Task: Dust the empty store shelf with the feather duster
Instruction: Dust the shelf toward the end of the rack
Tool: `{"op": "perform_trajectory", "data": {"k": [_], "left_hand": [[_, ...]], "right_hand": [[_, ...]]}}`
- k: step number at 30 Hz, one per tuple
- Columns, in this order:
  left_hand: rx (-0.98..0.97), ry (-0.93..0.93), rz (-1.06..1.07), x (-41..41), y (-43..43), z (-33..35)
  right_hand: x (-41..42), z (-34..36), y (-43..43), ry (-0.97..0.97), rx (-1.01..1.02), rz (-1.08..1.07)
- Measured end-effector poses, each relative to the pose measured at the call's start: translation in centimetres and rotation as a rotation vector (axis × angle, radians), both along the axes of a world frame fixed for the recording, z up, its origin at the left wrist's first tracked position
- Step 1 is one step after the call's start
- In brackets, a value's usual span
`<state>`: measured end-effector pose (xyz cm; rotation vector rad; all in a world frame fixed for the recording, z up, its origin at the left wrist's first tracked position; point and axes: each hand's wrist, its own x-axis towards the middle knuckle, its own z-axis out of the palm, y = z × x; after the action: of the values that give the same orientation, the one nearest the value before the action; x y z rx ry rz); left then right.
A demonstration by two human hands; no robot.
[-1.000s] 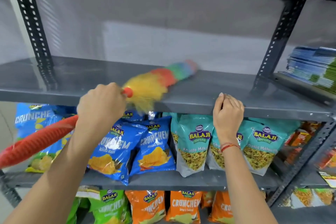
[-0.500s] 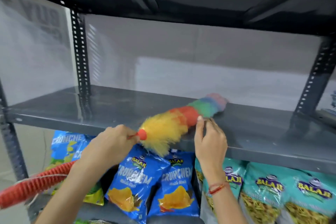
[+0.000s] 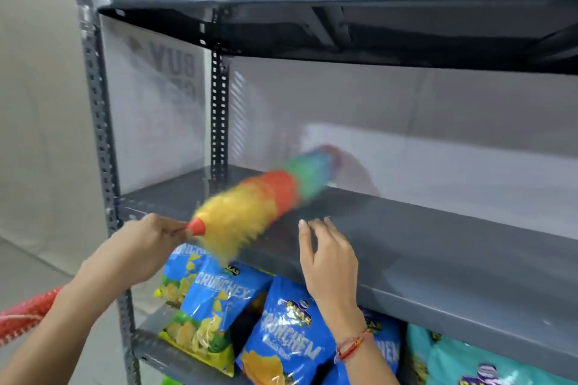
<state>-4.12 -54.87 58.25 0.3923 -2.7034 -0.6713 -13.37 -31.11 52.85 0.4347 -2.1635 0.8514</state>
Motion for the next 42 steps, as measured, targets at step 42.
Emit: {"op": "perform_trajectory", "data": {"k": [42], "left_hand": [[-0.190, 0.046, 0.356, -4.0, -7.5, -4.0]], "right_hand": [[-2.7, -0.5, -11.9, -0.145, 0.282, 0.268]]}}
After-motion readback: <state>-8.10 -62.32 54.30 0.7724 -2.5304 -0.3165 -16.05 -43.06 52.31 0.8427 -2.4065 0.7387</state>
